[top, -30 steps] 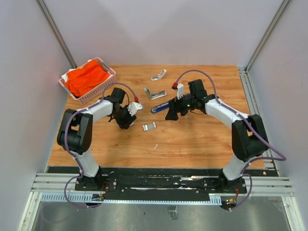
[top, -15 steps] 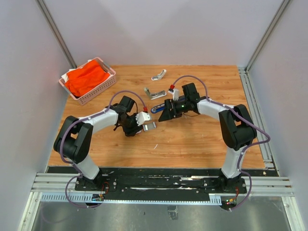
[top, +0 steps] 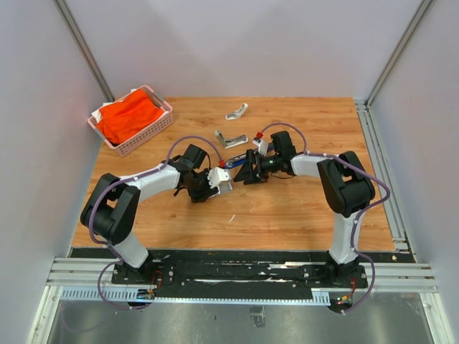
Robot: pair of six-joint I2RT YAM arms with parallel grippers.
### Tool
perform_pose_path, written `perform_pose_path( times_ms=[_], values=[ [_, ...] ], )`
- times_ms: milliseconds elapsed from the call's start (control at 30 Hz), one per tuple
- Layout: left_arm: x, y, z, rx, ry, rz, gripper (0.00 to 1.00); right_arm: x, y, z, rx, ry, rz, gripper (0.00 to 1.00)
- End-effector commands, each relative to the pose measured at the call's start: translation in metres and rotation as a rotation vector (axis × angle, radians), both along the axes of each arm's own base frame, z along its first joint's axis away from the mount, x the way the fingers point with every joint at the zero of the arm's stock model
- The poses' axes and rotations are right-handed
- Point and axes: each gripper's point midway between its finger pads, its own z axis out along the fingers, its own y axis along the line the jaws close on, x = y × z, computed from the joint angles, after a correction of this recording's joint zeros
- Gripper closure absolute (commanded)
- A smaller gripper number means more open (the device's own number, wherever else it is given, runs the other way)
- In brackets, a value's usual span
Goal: Unload the staples from the stapler
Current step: Move the shell to the center of the board.
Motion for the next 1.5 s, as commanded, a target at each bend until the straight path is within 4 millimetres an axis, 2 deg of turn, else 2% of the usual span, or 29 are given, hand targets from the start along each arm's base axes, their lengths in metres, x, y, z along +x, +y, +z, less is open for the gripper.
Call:
perform_pose_path(
  times_ms=[0, 267, 533, 1000, 1467],
  values=[
    [0.002, -0.007, 0.004, -0.025, -0.023, -0.001, 0.5, 0.004, 0.0, -0.005, 0.037, 0.052, -0.029, 0.23],
    [-0.001, -0.007, -0.001, 0.022, -0.018, -0.036, 0.5, 0.005, 0.001, -0.019, 0.018, 0.086, -0.04, 0.24],
    [-0.001, 0.0, -0.005, 0.082, 0.001, -0.042, 0.49, 0.012, 0.005, -0.02, 0.013, 0.083, -0.043, 0.24],
    [0.004, -0.006, -0.01, 0.071, 0.016, -0.026, 0.45, 0.007, 0.015, -0.027, 0.006, 0.1, -0.019, 0.24],
    [0.008, 0.002, -0.021, 0.122, 0.011, 0.012, 0.45, 0.006, 0.019, -0.029, 0.002, 0.1, -0.007, 0.23]
  ],
)
